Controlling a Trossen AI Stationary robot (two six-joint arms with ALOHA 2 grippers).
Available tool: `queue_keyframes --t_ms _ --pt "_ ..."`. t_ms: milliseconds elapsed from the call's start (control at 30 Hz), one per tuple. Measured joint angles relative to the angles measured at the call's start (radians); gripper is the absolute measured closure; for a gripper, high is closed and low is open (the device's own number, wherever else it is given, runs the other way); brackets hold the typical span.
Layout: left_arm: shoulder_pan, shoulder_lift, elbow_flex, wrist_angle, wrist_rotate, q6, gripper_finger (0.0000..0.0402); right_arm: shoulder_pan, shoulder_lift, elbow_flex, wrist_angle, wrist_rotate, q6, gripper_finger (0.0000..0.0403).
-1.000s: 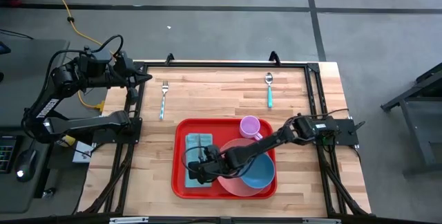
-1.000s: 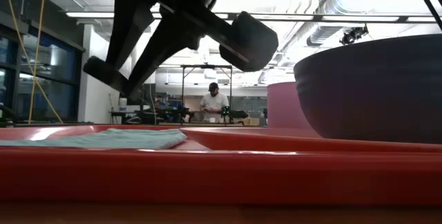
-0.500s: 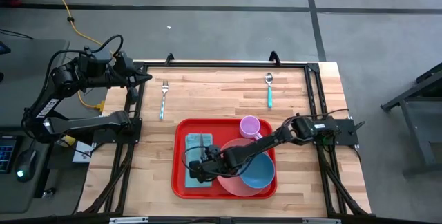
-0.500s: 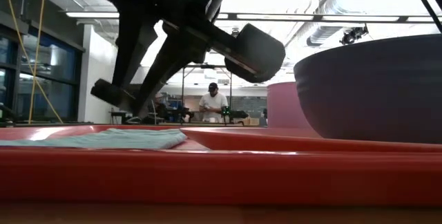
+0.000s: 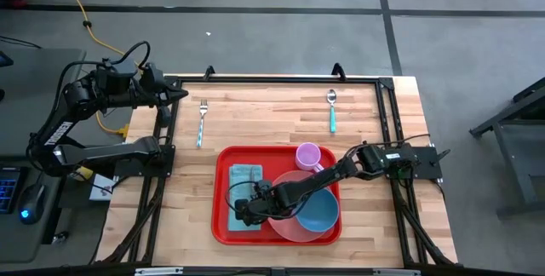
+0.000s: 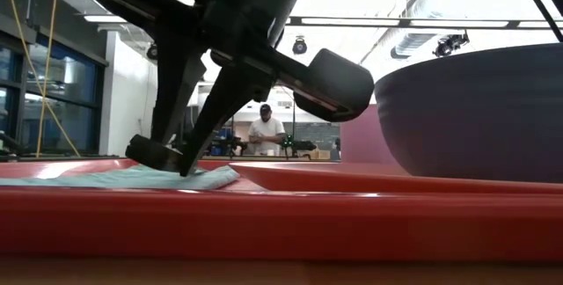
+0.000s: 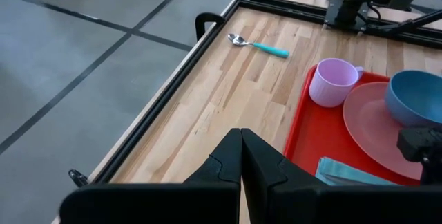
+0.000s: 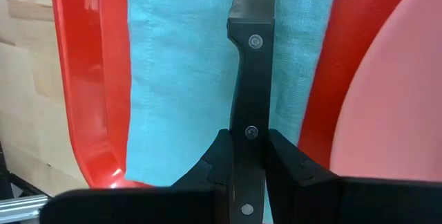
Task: Set up tray
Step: Put the black knife on the blue napkin on the red serving tray, then put the blue fork on the blue napkin to the left side of the black knife on the red serving tray
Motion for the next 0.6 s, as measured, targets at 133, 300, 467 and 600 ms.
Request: queue_keyframes --t_ms 133,300,467,600 --pt "0.0 0.0 0.0 0.0 0.0 0.0 0.0366 -0.001 0.0 0.0 0.001 -0.003 0.0 0.0372" --pt "0.0 0.0 0.0 0.0 0.0 0.0 0.0366 -0.001 0.0 0.0 0.007 -0.014 0.0 0.0362" --pt "0.0 0.0 0.0 -0.001 0.0 0.001 0.0366 0.0 0.0 0.0 0.019 -0.021 -0.004 0.0297" --pt "0.0 0.0 0.0 -0.001 0.0 0.001 0.0366 0.0 0.0 0.0 0.037 0.004 -0.023 0.0263"
